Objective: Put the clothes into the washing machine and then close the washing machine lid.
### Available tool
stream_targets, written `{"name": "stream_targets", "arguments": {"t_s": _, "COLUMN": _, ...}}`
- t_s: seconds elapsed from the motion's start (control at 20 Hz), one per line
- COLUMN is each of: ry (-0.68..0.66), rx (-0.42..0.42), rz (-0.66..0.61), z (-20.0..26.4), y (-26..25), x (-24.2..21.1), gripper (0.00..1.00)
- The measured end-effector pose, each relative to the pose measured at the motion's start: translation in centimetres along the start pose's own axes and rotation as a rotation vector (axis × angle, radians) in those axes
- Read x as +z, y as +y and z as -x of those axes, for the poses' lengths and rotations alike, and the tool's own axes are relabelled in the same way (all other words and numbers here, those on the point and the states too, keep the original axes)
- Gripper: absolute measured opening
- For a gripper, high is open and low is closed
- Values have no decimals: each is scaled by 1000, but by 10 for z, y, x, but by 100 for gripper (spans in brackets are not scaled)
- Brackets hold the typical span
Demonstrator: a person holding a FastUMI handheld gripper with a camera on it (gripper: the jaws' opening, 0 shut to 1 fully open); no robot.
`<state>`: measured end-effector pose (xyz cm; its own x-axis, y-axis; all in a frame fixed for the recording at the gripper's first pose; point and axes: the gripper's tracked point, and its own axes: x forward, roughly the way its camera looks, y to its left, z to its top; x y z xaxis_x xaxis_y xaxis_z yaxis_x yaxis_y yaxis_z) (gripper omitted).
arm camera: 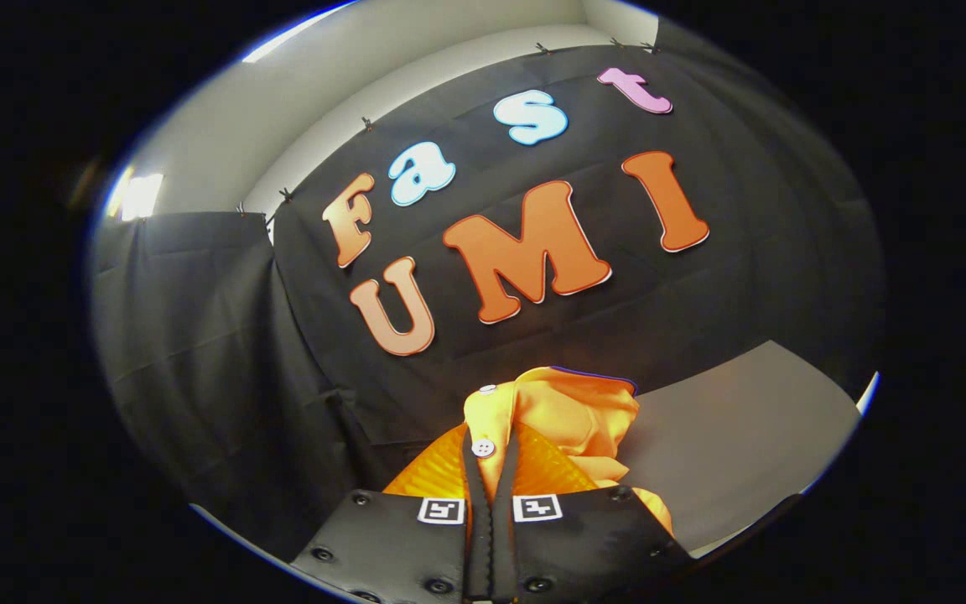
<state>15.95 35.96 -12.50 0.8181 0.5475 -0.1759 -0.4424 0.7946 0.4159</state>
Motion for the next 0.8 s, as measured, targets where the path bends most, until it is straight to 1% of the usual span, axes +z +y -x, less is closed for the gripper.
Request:
{"name": "stream_targets", "arguments": {"t_s": 0.15, "ry": -35, "rx": 13, "rz": 3, "z": -15, "y": 46, "x": 0, "gripper": 8}}
{"name": "stream_targets", "arguments": {"t_s": 0.3, "ry": -25, "rx": 22, "rz": 35, "z": -43, "y": 96, "x": -24, "gripper": 8}}
{"name": "stream_targets", "arguments": {"t_s": 0.55, "ry": 19, "rx": 53, "rz": 37, "z": -96, "y": 168, "x": -82, "gripper": 8}}
{"name": "stream_targets", "arguments": {"t_s": 0.7, "ry": 57, "rx": 56, "rz": 49, "z": -126, "y": 194, "x": -120, "gripper": 8}}
{"name": "stream_targets", "arguments": {"t_s": 0.8, "ry": 84, "rx": 29, "rz": 93, "z": -149, "y": 200, "x": -146, "gripper": 8}}
